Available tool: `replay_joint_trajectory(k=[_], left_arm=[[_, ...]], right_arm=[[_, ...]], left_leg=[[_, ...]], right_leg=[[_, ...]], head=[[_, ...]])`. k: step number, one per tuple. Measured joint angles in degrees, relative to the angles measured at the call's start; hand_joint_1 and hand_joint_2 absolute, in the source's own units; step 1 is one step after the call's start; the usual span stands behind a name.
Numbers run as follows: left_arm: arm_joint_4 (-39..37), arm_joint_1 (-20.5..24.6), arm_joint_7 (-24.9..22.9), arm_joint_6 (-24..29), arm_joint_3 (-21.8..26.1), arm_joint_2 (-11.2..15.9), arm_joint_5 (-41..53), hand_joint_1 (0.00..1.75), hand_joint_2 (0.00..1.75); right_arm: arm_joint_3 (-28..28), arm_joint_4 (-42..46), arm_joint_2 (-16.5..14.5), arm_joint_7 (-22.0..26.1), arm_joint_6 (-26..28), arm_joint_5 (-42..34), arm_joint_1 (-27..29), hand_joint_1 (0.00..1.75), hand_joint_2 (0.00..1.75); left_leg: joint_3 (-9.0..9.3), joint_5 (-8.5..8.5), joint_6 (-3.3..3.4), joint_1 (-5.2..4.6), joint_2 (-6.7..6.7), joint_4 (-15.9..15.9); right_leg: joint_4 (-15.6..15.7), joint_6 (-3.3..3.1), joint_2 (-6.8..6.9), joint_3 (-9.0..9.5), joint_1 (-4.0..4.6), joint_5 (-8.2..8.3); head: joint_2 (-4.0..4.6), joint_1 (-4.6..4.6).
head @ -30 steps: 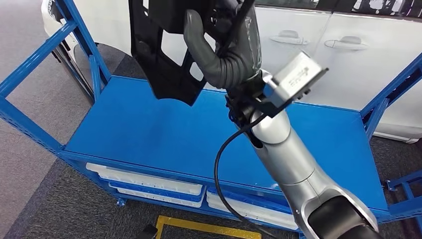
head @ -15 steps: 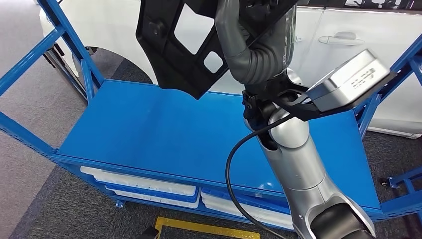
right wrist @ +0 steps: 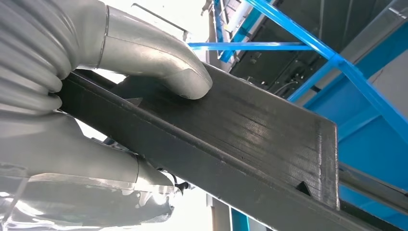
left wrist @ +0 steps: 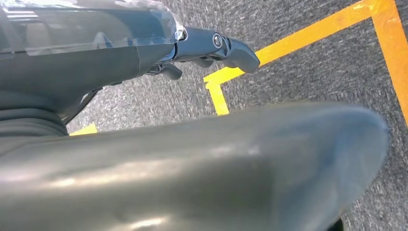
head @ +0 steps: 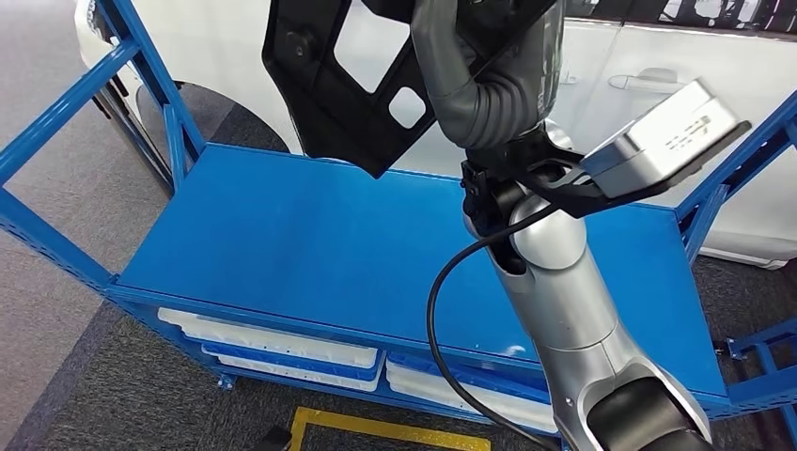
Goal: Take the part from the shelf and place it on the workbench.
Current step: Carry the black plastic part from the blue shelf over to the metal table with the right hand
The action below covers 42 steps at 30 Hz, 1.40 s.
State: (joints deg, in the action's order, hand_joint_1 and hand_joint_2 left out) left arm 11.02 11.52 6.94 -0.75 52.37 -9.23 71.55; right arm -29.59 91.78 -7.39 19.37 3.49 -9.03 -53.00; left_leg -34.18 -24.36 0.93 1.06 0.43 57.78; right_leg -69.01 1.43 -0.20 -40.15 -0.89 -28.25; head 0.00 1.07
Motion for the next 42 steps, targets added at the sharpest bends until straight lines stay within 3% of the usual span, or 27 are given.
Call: replay_joint_trajectory(k=[1,3,5,8,11,12,13,14,17,19,22,23,25,27,28,29,30,32,34,38,40,42], left_arm=[[0.0,-0.01,0.21,0.02,0.01,-0.01,0.01,0.0,0.0],[0.0,-0.02,1.06,0.05,0.02,-0.02,0.09,0.0,0.87],[0.0,-0.04,2.03,0.1,0.02,-0.02,0.27,0.0,1.75],[0.0,-0.03,2.48,0.74,0.02,-0.02,0.38,0.0,1.75],[0.0,-0.11,2.48,1.04,0.02,-0.02,0.41,0.0,1.75],[0.0,-0.19,2.48,1.05,0.02,-0.02,0.41,0.0,1.75],[0.0,-0.26,2.48,1.05,0.02,-0.02,0.42,0.0,1.75],[0.0,-0.29,2.48,1.05,0.02,-0.02,0.42,0.0,1.75],[0.0,-0.22,3.0,0.97,0.01,0.01,0.51,0.0,1.75],[0.0,-0.19,3.6,0.86,0.0,0.03,0.56,0.0,1.75],[0.0,-0.27,3.91,1.13,0.0,-0.02,0.68,0.0,1.75],[0.0,-0.24,3.95,1.34,0.0,-0.08,0.65,0.0,1.75],[0.0,-0.13,4.01,1.68,0.0,-0.18,0.45,0.0,1.75],[0.0,-0.14,4.02,1.83,0.0,-0.21,0.31,0.0,1.75],[0.0,-0.18,4.03,1.84,0.01,-0.21,0.22,0.0,1.75],[0.0,-0.2,4.08,1.82,0.01,-0.23,0.12,0.0,1.75],[0.0,-0.2,4.16,1.79,0.02,-0.27,-0.01,0.0,1.75],[0.0,-0.17,4.31,1.73,0.02,-0.39,-0.26,0.0,1.75],[0.0,-0.13,4.26,1.73,0.06,-0.48,-0.63,0.0,1.75],[0.0,-0.12,3.67,1.74,0.24,-0.49,-1.32,0.0,1.75],[0.0,-0.13,3.14,1.69,0.43,-0.49,-1.61,0.0,1.75],[0.0,-0.2,2.65,1.59,0.56,-0.5,-1.81,0.0,1.75]], right_arm=[[0.0,-0.21,0.0,0.28,-0.01,-0.08,-0.05,1.73,1.75],[-0.03,-0.69,0.02,0.86,0.01,-0.14,-0.12,1.73,1.75],[-0.07,-1.25,0.09,1.25,0.08,-0.09,-0.04,1.73,1.75],[-0.14,-1.92,0.15,1.93,0.13,0.17,0.02,1.73,1.75],[-0.24,-2.44,0.15,2.34,0.12,0.27,0.25,1.72,1.75],[-0.28,-2.64,0.16,2.36,0.11,0.27,0.43,1.71,1.75],[-0.31,-2.82,0.16,2.37,0.1,0.27,0.59,1.71,1.75],[-0.35,-2.99,0.17,2.37,0.1,0.27,0.72,1.71,1.75],[-0.39,-3.22,0.17,2.47,0.1,0.3,0.79,1.7,1.75],[-0.41,-3.27,0.2,2.6,0.11,0.39,0.82,1.69,1.75],[-0.44,-3.36,0.25,2.71,0.1,0.55,0.85,1.69,1.75],[-0.44,-3.36,0.25,2.72,0.1,0.62,0.8,1.69,1.75],[-0.45,-3.35,0.27,2.68,0.11,0.83,0.77,1.69,1.75],[-0.46,-3.37,0.33,2.48,0.15,0.98,0.97,1.69,1.75],[-0.48,-3.38,0.38,2.36,0.16,1.0,1.11,1.69,1.75],[-0.49,-3.38,0.42,2.25,0.18,1.02,1.18,1.69,1.75],[-0.51,-3.37,0.44,2.18,0.18,1.03,1.2,1.69,1.75],[-0.57,-3.29,0.44,2.0,0.17,1.01,1.13,1.69,1.75],[-0.68,-3.21,0.44,1.81,0.08,0.68,1.17,1.69,1.75],[-0.84,-3.2,0.44,1.7,-0.05,0.1,1.43,1.69,1.75],[-0.92,-3.2,0.42,1.63,-0.1,-0.02,1.39,1.69,1.75],[-1.01,-3.24,0.42,1.23,0.01,-0.26,1.38,1.69,1.75]], left_leg=[[-0.04,-0.09,-0.17,0.02,0.04,0.12],[-0.25,-0.23,-0.73,-0.11,0.1,0.43],[-0.33,-0.17,-1.42,-0.24,0.09,0.31],[-0.9,-1.47,-2.28,-0.08,0.01,1.76],[-5.51,-6.75,-2.75,0.02,-0.05,12.15],[-7.1,-7.86,-2.8,0.03,-0.06,15.5],[-7.87,-7.93,-2.75,0.02,-0.06,17.02],[-7.55,-6.93,-2.6,0.01,-0.06,16.25],[-2.11,-1.59,-1.63,-0.25,-0.09,4.85],[-0.09,-0.48,-1.13,-0.58,-0.1,0.59],[0.09,-0.14,-0.51,-0.55,-0.06,-0.11],[0.19,0.07,-0.21,-0.39,-0.09,-0.42],[0.34,0.35,0.21,-0.17,-0.18,-0.82],[0.28,0.36,0.3,-0.15,-0.21,-0.8],[0.26,0.34,0.29,-0.15,-0.22,-0.77],[0.24,0.31,0.24,-0.13,-0.2,-0.71],[0.26,0.23,0.14,-0.11,-0.16,-0.6],[0.23,-0.05,-0.28,-0.14,-0.06,-0.24],[0.04,-0.27,-0.84,-0.28,-0.01,0.1],[-0.41,-0.93,-2.13,-0.13,-0.05,0.94],[-2.16,-4.13,-2.58,-0.05,-0.08,5.48],[-5.17,-8.17,-2.87,-0.04,-0.09,13.26]], right_leg=[[4.24,-0.1,0.04,2.09,-0.06,1.64],[9.7,-0.54,0.02,4.57,0.16,3.32],[10.3,-1.16,-0.14,4.62,0.46,3.34],[10.84,-2.31,-0.11,4.88,0.17,3.68],[11.04,-2.99,0.04,5.01,0.31,3.76],[11.02,-3.05,0.04,5.0,0.45,3.75],[10.98,-3.1,0.01,5.01,0.58,3.73],[10.94,-3.13,-0.03,5.03,0.7,3.71],[10.77,-3.04,-0.13,5.13,1.07,3.57],[10.74,-2.64,-0.15,5.02,1.2,3.56],[10.74,-1.71,-0.12,4.96,1.22,3.5],[9.9,-1.4,-0.11,4.6,1.21,2.79],[4.67,-0.84,-0.11,2.29,0.97,-0.38],[-3.19,-0.4,-0.1,-1.38,0.64,-3.77],[-5.51,-0.22,-0.09,-2.52,0.45,-4.25],[-5.5,-0.1,-0.07,-2.54,0.28,-3.55],[-3.02,-0.05,-0.03,-1.36,0.11,-1.84],[5.25,-0.17,0.09,2.73,-0.02,1.87],[9.99,-0.69,0.06,4.9,0.17,3.2],[10.74,-2.28,0.0,4.94,0.35,3.65],[11.09,-2.84,0.18,4.98,0.21,4.01],[11.07,-3.11,0.23,4.72,0.41,4.19]], head=[[0.0,0.0],[0.0,0.01],[0.0,0.01],[0.0,0.01],[0.0,0.0],[0.0,0.0],[0.0,0.0],[0.0,0.0],[0.0,0.0],[0.0,0.0],[0.0,0.0],[0.0,0.0],[0.0,0.0],[0.0,0.0],[0.0,0.0],[0.0,0.0],[0.0,0.0],[0.0,0.0],[0.0,0.01],[0.0,0.0],[0.0,0.0],[0.0,0.0]])
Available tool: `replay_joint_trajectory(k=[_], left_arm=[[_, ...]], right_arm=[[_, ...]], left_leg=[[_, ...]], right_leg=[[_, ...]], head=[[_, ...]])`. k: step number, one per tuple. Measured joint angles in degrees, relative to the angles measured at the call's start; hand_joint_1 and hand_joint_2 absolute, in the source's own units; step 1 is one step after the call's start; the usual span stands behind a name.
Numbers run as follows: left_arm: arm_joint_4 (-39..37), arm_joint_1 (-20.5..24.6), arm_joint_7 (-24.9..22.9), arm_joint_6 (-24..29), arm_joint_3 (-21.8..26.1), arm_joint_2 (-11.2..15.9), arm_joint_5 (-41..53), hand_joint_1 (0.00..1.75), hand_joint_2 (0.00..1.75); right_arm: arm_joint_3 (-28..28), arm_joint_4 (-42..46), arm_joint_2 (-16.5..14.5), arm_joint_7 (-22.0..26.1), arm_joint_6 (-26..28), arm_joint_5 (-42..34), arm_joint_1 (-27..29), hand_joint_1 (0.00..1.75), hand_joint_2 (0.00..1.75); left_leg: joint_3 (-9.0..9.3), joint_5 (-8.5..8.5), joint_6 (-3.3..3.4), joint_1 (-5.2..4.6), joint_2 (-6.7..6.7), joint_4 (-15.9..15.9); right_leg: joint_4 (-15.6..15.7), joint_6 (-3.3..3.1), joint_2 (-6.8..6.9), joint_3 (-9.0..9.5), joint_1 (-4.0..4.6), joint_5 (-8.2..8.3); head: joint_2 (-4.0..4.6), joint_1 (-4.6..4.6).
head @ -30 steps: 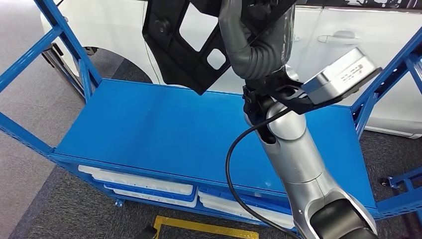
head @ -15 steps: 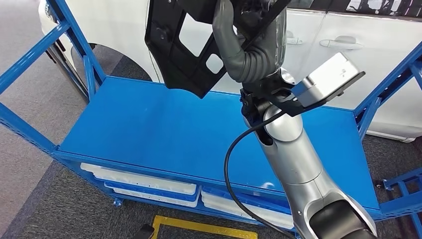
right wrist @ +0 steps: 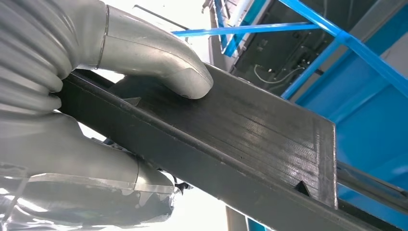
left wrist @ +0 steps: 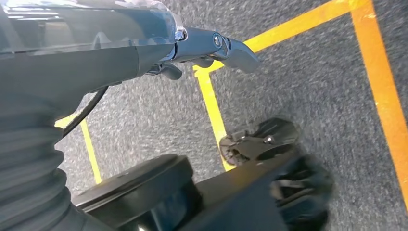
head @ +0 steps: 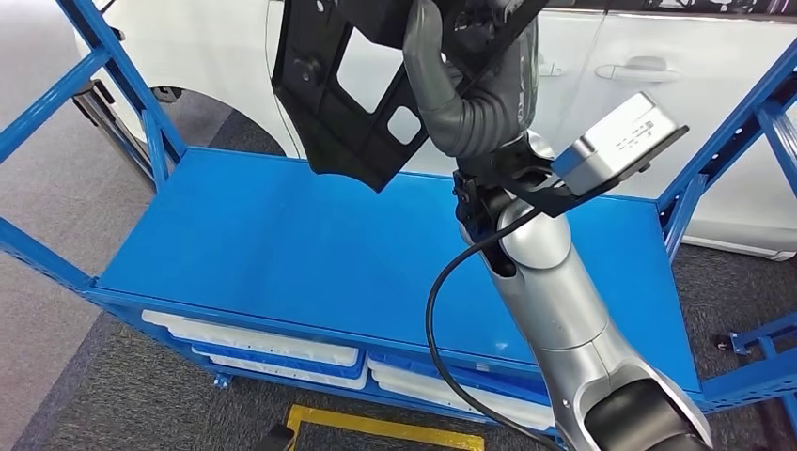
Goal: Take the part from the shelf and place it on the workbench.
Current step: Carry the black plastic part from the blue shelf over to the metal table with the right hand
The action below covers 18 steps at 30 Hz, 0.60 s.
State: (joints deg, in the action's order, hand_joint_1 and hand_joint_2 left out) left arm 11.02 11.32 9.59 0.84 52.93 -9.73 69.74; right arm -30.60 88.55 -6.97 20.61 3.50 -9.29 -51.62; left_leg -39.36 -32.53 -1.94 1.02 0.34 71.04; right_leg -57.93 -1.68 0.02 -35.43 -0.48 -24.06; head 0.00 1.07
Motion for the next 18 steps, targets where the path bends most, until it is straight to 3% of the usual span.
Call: replay_joint_trajectory(k=[2,3,5,7,11,13,15,16,17,18], left_arm=[[0.0,-0.07,-0.3,-0.09,0.03,0.0,-0.07,0.0,1.75],[0.0,-0.07,-0.39,-0.12,0.04,0.0,-0.08,0.0,1.75],[0.0,0.02,-0.48,-0.16,0.05,0.01,-0.08,0.0,1.75],[0.0,0.14,-0.52,-0.16,0.05,0.03,-0.08,0.0,1.75],[-0.01,0.06,-0.64,-0.16,0.08,-0.01,-0.08,0.0,1.75],[-0.02,0.18,-0.67,-0.16,0.1,-0.1,-0.07,0.0,1.75],[-0.02,0.25,-0.67,-0.16,0.1,-0.15,-0.06,0.0,1.75],[-0.02,0.21,-0.66,-0.16,0.12,-0.15,-0.07,0.0,1.75],[-0.02,0.17,-0.65,-0.16,0.14,-0.16,-0.07,0.0,1.75],[-0.02,0.14,-0.62,-0.16,0.19,-0.17,-0.08,0.0,1.75]], right_arm=[[-0.08,-0.04,0.0,-0.42,0.18,-0.25,0.01,1.69,1.75],[-0.09,-0.04,0.0,-0.51,0.21,-0.32,-0.01,1.69,1.75],[-0.1,-0.03,0.0,-0.54,0.24,-0.43,-0.1,1.69,1.75],[-0.1,-0.01,0.0,-0.54,0.25,-0.51,-0.26,1.69,1.75],[-0.12,-0.01,0.0,-0.61,0.57,-0.54,-0.4,1.69,1.75],[-0.13,-0.03,0.01,-0.94,1.41,-0.54,-0.64,1.69,1.75],[-0.15,-0.17,0.04,-1.39,2.48,-0.53,-0.81,1.69,1.75],[-0.19,-0.3,0.1,-1.61,2.99,-0.53,-0.83,1.69,1.75],[-0.26,-0.45,0.19,-1.85,3.47,-0.52,-0.84,1.69,1.75],[-0.35,-0.65,0.28,-2.07,3.91,-0.51,-0.89,1.69,1.75]], left_leg=[[-1.15,-1.09,0.07,0.0,0.0,3.72],[-0.05,-0.02,0.25,-0.02,0.0,2.11],[4.54,3.27,0.93,-0.18,0.01,-5.89],[7.81,5.1,1.61,-0.55,0.04,-12.0],[7.61,6.52,2.72,-0.62,-0.01,-13.45],[6.81,7.7,3.32,-0.34,-0.22,-13.98],[5.47,8.7,3.58,-0.39,-0.34,-13.97],[4.74,9.19,3.56,-0.4,-0.37,-13.92],[4.01,9.69,3.5,-0.4,-0.4,-13.84],[3.3,10.15,3.42,-0.39,-0.41,-13.72]], right_leg=[[-0.16,-0.2,0.0,-0.39,0.25,0.19],[-0.26,-0.24,-0.02,-0.55,0.36,0.28],[-0.46,-0.12,-0.06,-0.72,0.54,0.44],[-0.62,0.35,-0.07,-0.97,0.66,0.77],[-0.79,1.78,-0.06,-1.65,0.59,1.1],[-4.04,2.37,-0.1,-2.98,0.44,-2.24],[-11.56,2.85,-0.11,-5.34,0.19,-7.57],[-15.08,3.05,-0.1,-6.16,0.11,-9.24],[-17.11,3.19,-0.09,-6.2,0.03,-9.72],[-16.86,3.26,-0.08,-5.13,-0.06,-8.95]], head=[[0.0,0.0],[0.0,0.0],[0.0,0.0],[0.0,0.0],[0.0,-0.01],[0.0,-0.01],[0.0,-0.01],[0.0,-0.01],[0.0,-0.01],[0.0,0.0]])
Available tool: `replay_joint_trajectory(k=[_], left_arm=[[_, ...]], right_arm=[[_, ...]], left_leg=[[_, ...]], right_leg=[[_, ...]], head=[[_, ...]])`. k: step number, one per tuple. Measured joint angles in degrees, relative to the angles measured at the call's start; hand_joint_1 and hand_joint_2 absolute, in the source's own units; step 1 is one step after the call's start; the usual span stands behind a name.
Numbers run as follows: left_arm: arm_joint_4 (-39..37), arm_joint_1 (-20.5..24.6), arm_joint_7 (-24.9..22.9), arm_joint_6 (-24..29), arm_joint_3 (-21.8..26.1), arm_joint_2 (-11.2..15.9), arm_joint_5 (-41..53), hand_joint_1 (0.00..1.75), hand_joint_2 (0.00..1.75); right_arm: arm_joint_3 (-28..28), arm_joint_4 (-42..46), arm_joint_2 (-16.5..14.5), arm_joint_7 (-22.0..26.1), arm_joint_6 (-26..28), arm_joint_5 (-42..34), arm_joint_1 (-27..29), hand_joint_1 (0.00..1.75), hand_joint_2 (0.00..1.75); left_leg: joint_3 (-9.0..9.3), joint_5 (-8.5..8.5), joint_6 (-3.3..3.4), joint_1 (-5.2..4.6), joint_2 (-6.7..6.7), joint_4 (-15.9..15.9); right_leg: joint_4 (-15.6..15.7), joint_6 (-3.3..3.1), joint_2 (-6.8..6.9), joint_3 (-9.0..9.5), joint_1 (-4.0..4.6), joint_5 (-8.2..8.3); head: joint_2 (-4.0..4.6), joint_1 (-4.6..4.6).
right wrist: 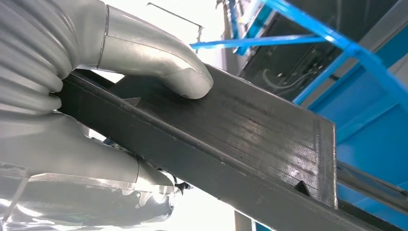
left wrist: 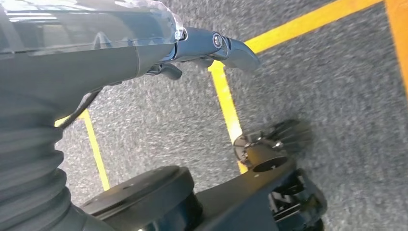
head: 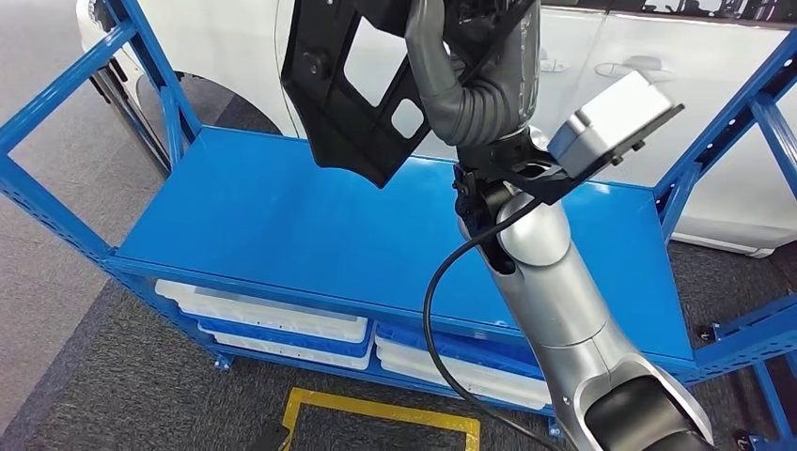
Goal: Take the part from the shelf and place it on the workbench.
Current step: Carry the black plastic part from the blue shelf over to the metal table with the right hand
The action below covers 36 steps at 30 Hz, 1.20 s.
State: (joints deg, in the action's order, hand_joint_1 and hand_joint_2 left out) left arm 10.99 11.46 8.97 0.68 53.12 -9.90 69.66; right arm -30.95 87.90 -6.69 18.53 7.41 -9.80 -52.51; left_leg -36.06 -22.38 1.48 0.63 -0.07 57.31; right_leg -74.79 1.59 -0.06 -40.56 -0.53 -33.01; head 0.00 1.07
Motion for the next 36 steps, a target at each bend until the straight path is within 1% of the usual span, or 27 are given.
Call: replay_joint_trajectory(k=[2,4,5,8,11,12,13,15,16,17,18,19,20,21,22,23,25,26,27,28,30,31,32,33,34,35,36], left_arm=[[0.0,-0.01,0.08,0.0,0.14,-0.09,-0.01,0.0,1.75],[0.0,-0.03,0.14,0.01,0.26,-0.18,-0.01,0.0,1.75],[0.0,-0.04,0.16,0.01,0.31,-0.2,-0.01,0.0,1.75],[0.0,-0.07,0.21,-0.01,0.44,-0.23,-0.04,0.0,1.75],[0.0,-0.08,0.21,-0.02,0.49,-0.24,-0.05,0.0,1.75],[0.0,-0.09,0.21,-0.03,0.54,-0.24,-0.07,0.0,1.75],[0.0,-0.11,0.21,-0.04,0.6,-0.24,-0.08,0.0,1.75],[0.0,-0.12,0.2,-0.06,0.74,-0.24,-0.09,0.0,1.75],[0.0,-0.13,0.19,-0.07,0.77,-0.24,-0.09,0.0,1.75],[0.0,-0.11,0.19,-0.07,0.78,-0.24,-0.09,0.0,1.75],[0.0,-0.09,0.19,-0.07,0.78,-0.24,-0.09,0.0,1.75],[0.01,-0.03,0.19,-0.07,0.78,-0.23,-0.09,0.0,1.75],[0.02,0.06,0.19,-0.07,0.78,-0.19,-0.09,0.0,1.75],[0.04,0.15,0.2,-0.05,0.78,-0.15,-0.1,0.0,1.75],[0.05,0.21,0.2,-0.04,0.78,-0.14,-0.1,0.0,1.75],[0.07,0.25,0.2,-0.03,0.79,-0.13,-0.11,0.0,1.75],[0.06,0.2,0.17,-0.03,0.8,-0.2,-0.11,0.0,1.75],[0.05,0.22,0.15,-0.04,0.81,-0.23,-0.11,0.0,1.75],[0.05,0.28,0.14,-0.04,0.81,-0.26,-0.11,0.0,1.75],[0.05,0.35,0.13,-0.04,0.82,-0.28,-0.13,0.0,1.75],[0.07,0.4,0.13,-0.04,0.83,-0.3,-0.16,0.0,1.75],[0.07,0.38,0.13,-0.03,0.84,-0.31,-0.21,0.0,1.75],[0.07,0.37,0.14,-0.03,0.84,-0.31,-0.26,0.0,1.75],[0.06,0.36,0.17,-0.03,0.85,-0.31,-0.31,0.0,1.75],[0.05,0.37,0.22,-0.04,0.85,-0.32,-0.34,0.0,1.75],[0.05,0.38,0.26,-0.07,0.85,-0.34,-0.36,0.0,1.75],[0.05,0.4,0.3,-0.1,0.85,-0.37,-0.36,0.0,1.75]], right_arm=[[-0.23,-0.35,0.16,-0.25,0.66,0.01,-0.28,1.69,1.75],[-0.55,-0.57,0.23,-0.17,1.2,0.01,-0.64,1.69,1.75],[-0.68,-0.65,0.27,-0.08,1.41,0.01,-0.75,1.69,1.75],[-0.9,-0.83,0.4,0.09,1.72,-0.01,-0.79,1.69,1.75],[-0.95,-0.88,0.41,0.09,1.78,-0.02,-0.78,1.69,1.75],[-0.99,-0.95,0.41,0.1,1.85,0.0,-0.8,1.69,1.75],[-1.07,-1.04,0.42,0.11,2.01,0.07,-0.86,1.69,1.75],[-1.47,-1.49,0.45,0.15,2.57,0.46,-0.91,1.69,1.75],[-1.68,-1.72,0.49,0.15,2.81,0.67,-0.87,1.69,1.75],[-1.86,-1.96,0.52,0.15,3.01,0.82,-0.79,1.69,1.75],[-1.94,-2.08,0.55,0.15,3.12,0.85,-0.74,1.69,1.75],[-1.99,-2.17,0.56,0.15,3.21,0.86,-0.72,1.69,1.75],[-2.01,-2.21,0.57,0.15,3.29,0.86,-0.73,1.69,1.75],[-2.04,-2.22,0.58,0.16,3.34,0.87,-0.72,1.69,1.75],[-2.06,-2.24,0.6,0.18,3.35,0.87,-0.72,1.69,1.75],[-2.09,-2.26,0.62,0.21,3.36,0.88,-0.74,1.69,1.75],[-2.16,-2.35,0.7,0.25,3.36,0.88,-0.75,1.69,1.75],[-2.2,-2.4,0.78,0.27,3.36,0.88,-0.8,1.69,1.75],[-2.22,-2.46,0.86,0.28,3.36,0.88,-0.82,1.69,1.75],[-2.25,-2.51,0.96,0.29,3.36,0.88,-0.82,1.69,1.75],[-2.31,-2.55,1.09,0.31,3.36,0.92,-0.71,1.69,1.75],[-2.33,-2.55,1.14,0.31,3.36,0.97,-0.56,1.69,1.75],[-2.36,-2.55,1.17,0.31,3.38,1.1,-0.4,1.69,1.75],[-2.37,-2.55,1.2,0.31,3.42,1.32,-0.24,1.69,1.75],[-2.39,-2.55,1.2,0.31,3.46,1.6,-0.11,1.69,1.75],[-2.4,-2.52,1.2,0.31,3.51,1.93,0.0,1.69,1.75],[-2.4,-2.41,1.16,0.31,3.52,2.32,0.22,1.69,1.75]], left_leg=[[-1.27,0.78,-0.31,0.0,0.02,0.4],[-2.23,1.5,-0.86,-0.09,0.1,0.84],[-2.47,1.9,-1.19,-0.11,0.12,0.91],[-2.6,3.13,-2.05,-0.1,0.18,0.47],[-2.65,3.46,-2.28,-0.18,0.22,0.3],[-2.86,2.98,-2.39,-0.12,0.22,0.49],[-3.29,1.69,-2.56,-0.05,0.22,1.32],[-5.75,-4.88,-3.15,0.14,0.21,10.22],[-6.48,-7.2,-3.32,0.15,0.2,14.7],[-6.47,-8.2,-3.39,0.15,0.2,17.98],[-4.77,-6.79,-3.18,0.13,0.2,16.86],[-2.01,-5.44,-2.83,0.06,0.22,13.71],[1.28,-5.08,-2.34,-0.09,0.23,9.37],[4.25,-5.31,-1.95,-0.25,0.24,5.13],[6.22,-5.76,-1.59,-0.47,0.27,2.03],[7.09,-6.19,-1.34,-0.69,0.28,0.32],[6.64,-5.13,-0.82,-0.73,0.16,-0.51],[6.21,-4.43,-0.42,-0.6,0.02,-0.85],[5.57,-3.59,-0.04,-0.43,-0.12,-1.13],[4.87,-2.79,0.24,-0.3,-0.25,-1.3],[3.0,-1.36,0.42,-0.32,-0.29,-1.26],[2.0,-0.64,0.35,-0.31,-0.31,-1.18],[0.97,0.07,0.24,-0.28,-0.33,-1.04],[-0.08,0.75,0.08,-0.24,-0.35,-0.82],[-1.1,1.35,-0.12,-0.17,-0.37,-0.54],[-2.0,1.86,-0.35,-0.12,-0.37,-0.16],[-2.77,2.32,-0.63,-0.11,-0.34,0.26]], right_leg=[[6.35,-0.05,0.02,5.02,-0.18,2.82],[13.86,-0.51,-0.05,9.83,0.01,3.55],[15.81,-0.82,-0.12,10.89,0.17,3.34],[16.47,-1.78,-0.25,10.68,0.52,3.77],[16.55,-2.11,-0.23,10.48,0.46,4.09],[16.68,-2.31,-0.13,10.29,0.33,4.41],[16.81,-2.66,-0.02,9.92,0.2,4.86],[16.9,-3.43,0.19,7.77,0.19,6.83],[16.83,-3.64,0.2,6.53,0.32,7.76],[16.72,-3.7,0.19,5.28,0.47,8.69],[16.64,-3.66,0.16,4.46,0.58,9.28],[16.55,-3.59,0.12,3.75,0.69,9.85],[16.47,-3.45,0.09,3.15,0.83,10.37],[16.45,-3.23,0.1,2.76,0.9,10.87],[16.52,-2.95,0.15,2.58,0.88,11.38],[16.65,-2.6,0.22,2.48,0.8,11.89],[17.01,-1.91,0.26,2.27,0.64,12.65],[16.55,-1.6,0.2,1.82,0.63,11.84],[15.12,-1.33,0.13,1.14,0.6,9.94],[12.48,-1.09,0.08,0.24,0.48,7.07],[4.77,-0.67,0.06,-1.69,0.24,1.51],[1.34,-0.47,0.06,-2.12,0.1,0.5],[-0.73,-0.29,0.07,-1.89,-0.03,0.91],[-0.91,-0.15,0.08,-0.72,-0.17,2.48],[0.95,-0.05,0.09,1.42,-0.31,4.35],[4.48,-0.03,0.1,4.35,-0.4,5.24],[9.16,-0.13,0.08,7.69,-0.33,4.81]], head=[[0.0,0.0],[0.0,0.0],[0.0,0.0],[0.0,0.0],[0.0,0.0],[0.0,0.01],[0.0,0.01],[0.0,0.01],[0.0,0.0],[0.0,0.01],[0.0,0.01],[0.0,0.01],[0.0,0.01],[0.0,0.01],[0.0,0.01],[0.0,0.01],[0.0,0.01],[0.0,0.01],[0.0,0.01],[0.0,0.0],[0.0,0.0],[0.0,0.0],[0.0,0.0],[0.0,0.0],[0.0,0.0],[0.0,0.0],[0.0,0.01]])
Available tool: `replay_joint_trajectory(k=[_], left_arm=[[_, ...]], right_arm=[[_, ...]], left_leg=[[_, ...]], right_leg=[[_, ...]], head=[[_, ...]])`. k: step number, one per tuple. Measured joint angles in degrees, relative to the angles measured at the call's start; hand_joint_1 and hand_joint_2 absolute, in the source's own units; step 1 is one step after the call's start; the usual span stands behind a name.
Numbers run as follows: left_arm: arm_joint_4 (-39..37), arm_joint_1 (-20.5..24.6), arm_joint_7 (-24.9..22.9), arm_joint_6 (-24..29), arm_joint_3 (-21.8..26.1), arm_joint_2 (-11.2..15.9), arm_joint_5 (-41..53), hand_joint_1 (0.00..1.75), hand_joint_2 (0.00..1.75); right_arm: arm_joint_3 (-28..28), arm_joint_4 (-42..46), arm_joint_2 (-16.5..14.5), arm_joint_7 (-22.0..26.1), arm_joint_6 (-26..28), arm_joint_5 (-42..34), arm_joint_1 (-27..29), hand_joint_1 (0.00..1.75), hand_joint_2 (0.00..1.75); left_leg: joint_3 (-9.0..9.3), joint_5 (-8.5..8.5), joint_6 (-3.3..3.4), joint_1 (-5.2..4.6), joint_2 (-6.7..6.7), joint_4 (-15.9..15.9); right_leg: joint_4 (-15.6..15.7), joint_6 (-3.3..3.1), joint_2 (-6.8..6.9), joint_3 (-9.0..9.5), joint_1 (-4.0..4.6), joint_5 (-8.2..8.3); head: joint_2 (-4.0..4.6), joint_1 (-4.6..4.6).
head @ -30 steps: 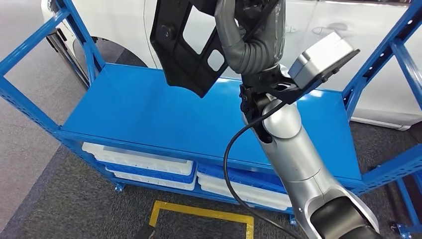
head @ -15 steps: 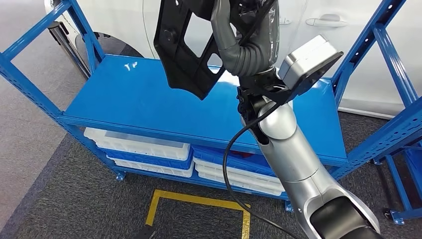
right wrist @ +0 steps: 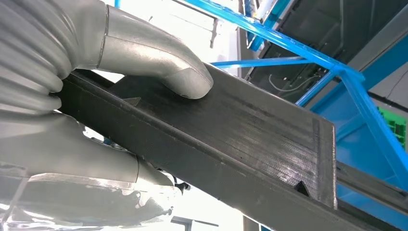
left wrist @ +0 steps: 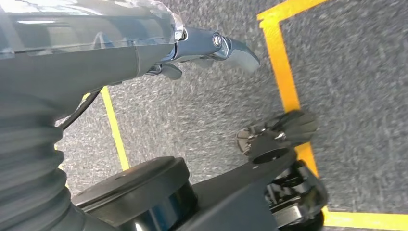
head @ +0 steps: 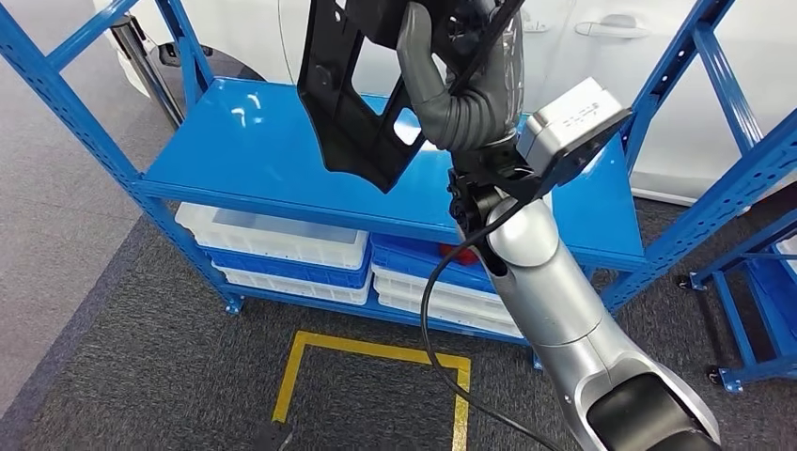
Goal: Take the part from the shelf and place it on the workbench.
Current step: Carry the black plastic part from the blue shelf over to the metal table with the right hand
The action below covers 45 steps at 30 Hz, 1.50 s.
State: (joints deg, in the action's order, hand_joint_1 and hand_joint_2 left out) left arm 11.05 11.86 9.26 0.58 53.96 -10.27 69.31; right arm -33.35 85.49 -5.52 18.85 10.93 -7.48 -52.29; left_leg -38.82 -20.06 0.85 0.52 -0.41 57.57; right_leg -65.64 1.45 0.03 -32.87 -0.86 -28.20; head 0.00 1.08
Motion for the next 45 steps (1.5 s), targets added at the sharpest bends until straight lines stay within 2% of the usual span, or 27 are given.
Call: replay_joint_trajectory(k=[2,3,5,7,9,10,12,14,16,17,18,20,22,24,25,26,28,30,32,33,35,37,39,41,42,43,45], left_arm=[[0.01,-0.03,0.02,-0.03,0.01,-0.07,-0.03,0.0,1.75],[0.01,-0.05,0.04,0.0,0.02,-0.1,-0.08,0.0,1.75],[0.0,-0.16,0.07,0.07,0.09,-0.13,-0.2,0.0,1.75],[-0.01,-0.28,0.09,0.1,0.2,-0.16,-0.21,0.0,1.75],[-0.01,-0.3,0.08,0.0,0.25,-0.18,-0.07,0.0,1.75],[-0.01,-0.29,0.05,-0.11,0.25,-0.18,0.05,0.0,1.75],[-0.01,-0.25,-0.13,-0.33,0.24,-0.18,0.27,0.0,1.75],[-0.01,-0.13,-0.33,-0.44,0.24,-0.19,0.33,0.0,1.75],[0.01,0.12,-0.39,-0.47,0.24,-0.19,0.35,0.0,1.75],[0.01,0.23,-0.38,-0.48,0.24,-0.19,0.35,0.0,1.75],[0.01,0.29,-0.37,-0.49,0.24,-0.19,0.35,0.0,1.75],[0.0,0.31,-0.36,-0.52,0.25,-0.24,0.36,0.0,1.75],[0.0,0.38,-0.36,-0.55,0.26,-0.33,0.37,0.0,1.75],[0.0,0.41,-0.27,-0.54,0.26,-0.4,0.41,0.0,1.75],[-0.01,0.38,-0.18,-0.52,0.26,-0.42,0.45,0.0,1.75],[-0.01,0.36,-0.09,-0.51,0.26,-0.42,0.52,0.0,1.75],[-0.01,0.33,0.05,-0.49,0.26,-0.44,0.66,0.0,1.75],[-0.01,0.31,0.08,-0.48,0.25,-0.53,0.72,0.0,1.75],[-0.01,0.27,0.09,-0.46,0.26,-0.68,0.72,0.0,1.75],[0.0,0.25,0.1,-0.44,0.26,-0.74,0.71,0.0,1.75],[0.01,0.29,0.13,-0.38,0.26,-0.8,0.68,0.0,1.75],[0.01,0.27,0.18,-0.33,0.25,-0.82,0.68,0.0,1.75],[0.01,0.03,0.22,-0.3,0.25,-0.81,0.67,0.0,1.75],[0.01,-0.25,0.22,-0.28,0.26,-0.81,0.66,0.0,1.75],[0.01,-0.32,0.22,-0.27,0.26,-0.81,0.66,0.0,1.75],[0.01,-0.35,0.21,-0.26,0.26,-0.81,0.66,0.0,1.75],[0.01,-0.34,0.2,-0.17,0.26,-0.79,0.64,0.0,1.75]], right_arm=[[0.01,0.39,-0.08,0.24,-0.14,0.94,1.02,1.69,1.75],[0.03,0.61,-0.11,0.48,-0.37,1.6,1.78,1.69,1.75],[0.14,0.82,-0.15,1.06,-1.14,2.99,3.49,1.69,1.75],[0.27,0.88,-0.32,1.47,-1.81,4.02,5.08,1.69,1.75],[0.47,1.03,-0.46,1.67,-2.07,4.64,6.35,1.69,1.75],[0.64,1.1,-0.46,1.71,-2.1,4.84,6.91,1.69,1.75],[1.08,1.22,-0.45,1.68,-2.2,5.12,7.94,1.69,1.75],[1.66,1.5,-0.44,1.66,-2.56,5.43,8.88,1.69,1.75],[2.2,1.92,-0.44,1.66,-3.07,5.63,9.56,1.69,1.75],[2.38,2.06,-0.44,1.66,-3.24,5.67,9.77,1.69,1.75],[2.53,2.14,-0.44,1.67,-3.33,5.7,9.92,1.69,1.75],[2.8,2.17,-0.41,1.67,-3.38,5.73,10.23,1.69,1.75],[3.13,2.19,-0.34,1.62,-3.44,5.74,10.48,1.69,1.75],[3.44,2.2,-0.29,1.44,-3.74,5.74,10.64,1.69,1.75],[3.59,2.19,-0.27,1.31,-3.98,5.74,10.78,1.69,1.75],[3.73,2.18,-0.24,1.2,-4.2,5.74,10.97,1.69,1.75],[4.05,2.16,-0.15,1.1,-4.48,5.73,11.35,1.69,1.75],[4.29,2.21,-0.1,1.1,-4.77,5.72,11.47,1.69,1.75],[4.38,2.39,-0.14,1.14,-5.14,5.72,11.41,1.69,1.75],[4.42,2.48,-0.16,1.16,-5.3,5.72,11.4,1.69,1.75],[4.62,2.53,-0.15,1.18,-5.67,5.71,11.47,1.69,1.75],[4.82,2.47,-0.18,1.16,-6.1,5.69,11.44,1.69,1.75],[4.87,2.31,-0.28,1.15,-6.34,5.65,11.41,1.69,1.75],[4.89,2.07,-0.32,1.14,-6.37,5.61,11.55,1.69,1.75],[4.89,1.97,-0.32,1.14,-6.38,5.6,11.62,1.69,1.75],[4.9,1.9,-0.32,1.14,-6.39,5.6,11.67,1.69,1.75],[4.91,1.84,-0.33,1.15,-6.45,5.59,11.67,1.69,1.75]], left_leg=[[-0.7,1.01,-0.68,0.0,0.05,0.26],[-0.79,1.6,-1.05,0.02,0.09,0.1],[-1.12,1.87,-1.74,0.22,0.14,-0.09],[-2.3,-2.07,-2.25,0.43,0.19,2.94],[-3.97,-8.23,-2.64,0.55,0.18,10.3],[-4.5,-9.94,-2.79,0.57,0.18,14.05],[-3.51,-9.19,-2.82,0.57,0.18,17.36],[1.37,-6.56,-2.4,0.55,0.23,12.76],[7.63,-7.17,-1.77,0.27,0.37,4.2],[9.46,-7.88,-1.48,0.07,0.45,1.26],[10.18,-8.32,-1.27,-0.14,0.48,-0.31],[9.5,-7.18,-0.63,-0.07,0.35,-0.93],[8.26,-5.71,0.2,0.18,-0.02,-1.33],[6.6,-4.52,0.66,0.13,-0.37,-1.34],[5.77,-4.01,0.69,0.08,-0.58,-1.29],[4.96,-3.54,0.7,0.03,-0.89,-1.21],[3.54,-2.68,0.6,-0.04,-1.72,-0.94],[2.6,-2.05,0.32,-0.2,-2.56,-0.64],[2.25,-1.53,-0.17,-0.36,-3.54,-0.47],[2.21,-1.25,-0.45,-0.39,-4.17,-0.5],[2.12,-0.98,-1.0,-0.3,-4.99,-0.53],[1.19,-2.98,-1.59,-0.11,-3.3,1.73],[-1.33,-7.41,-2.12,0.11,-0.87,8.76],[-3.63,-10.28,-2.44,0.21,-0.23,15.72],[-3.62,-10.13,-2.5,0.24,-0.18,16.56],[-2.4,-8.81,-2.5,0.28,-0.09,14.86],[2.08,-5.5,-2.39,0.53,1.4,7.27]], right_leg=[[6.42,-0.63,-0.12,4.09,0.33,-1.96],[7.71,-1.07,-0.2,4.63,0.6,-2.35],[7.92,-2.06,-0.12,3.91,0.51,-1.19],[8.17,-3.01,0.05,2.61,0.31,0.34],[8.1,-3.38,0.09,0.9,0.43,1.78],[8.06,-3.38,0.11,0.04,0.5,2.46],[7.87,-3.29,0.13,-1.72,0.61,3.74],[7.58,-3.04,0.08,-3.34,0.67,4.9],[7.37,-2.53,0.01,-4.34,0.78,5.9],[7.43,-2.21,0.01,-4.52,0.76,6.4],[7.63,-1.85,0.02,-4.64,0.72,6.98],[7.9,-1.14,-0.01,-5.03,0.62,7.49],[5.35,-0.63,-0.06,-6.39,0.58,4.26],[-1.54,-0.32,-0.05,-8.51,0.49,-1.44],[-5.46,-0.18,-0.05,-9.44,0.48,-3.1],[-8.48,-0.09,-0.04,-9.88,0.49,-3.29],[-9.01,-0.17,0.13,-8.17,0.51,-0.27],[-1.91,-0.64,1.72,-2.75,0.8,1.84],[6.08,-1.32,3.65,2.31,1.43,0.55],[8.22,-1.64,3.95,3.42,1.73,-0.25],[9.36,-2.26,2.99,3.42,1.64,0.08],[9.77,-2.95,1.9,3.02,1.14,0.96],[9.79,-3.33,0.78,2.48,0.89,1.59],[9.55,-3.31,-0.48,1.92,0.86,1.96],[9.38,-3.22,-1.16,1.68,0.82,2.07],[9.18,-3.11,-1.85,1.5,0.76,2.12],[8.68,-2.73,-3.18,1.18,0.6,2.02]], head=[[0.0,0.0],[0.0,0.0],[0.0,0.0],[0.0,0.0],[0.0,0.01],[0.0,0.0],[0.0,0.01],[0.0,0.02],[0.0,0.02],[0.0,0.01],[0.0,0.01],[0.0,0.01],[0.0,0.0],[0.0,-0.01],[0.0,-0.01],[0.0,-0.01],[0.0,-0.01],[0.0,0.0],[0.0,0.01],[0.0,0.01],[0.0,0.01],[0.0,0.0],[0.0,0.01],[0.0,0.02],[0.0,0.02],[0.0,0.02],[0.0,0.01]])
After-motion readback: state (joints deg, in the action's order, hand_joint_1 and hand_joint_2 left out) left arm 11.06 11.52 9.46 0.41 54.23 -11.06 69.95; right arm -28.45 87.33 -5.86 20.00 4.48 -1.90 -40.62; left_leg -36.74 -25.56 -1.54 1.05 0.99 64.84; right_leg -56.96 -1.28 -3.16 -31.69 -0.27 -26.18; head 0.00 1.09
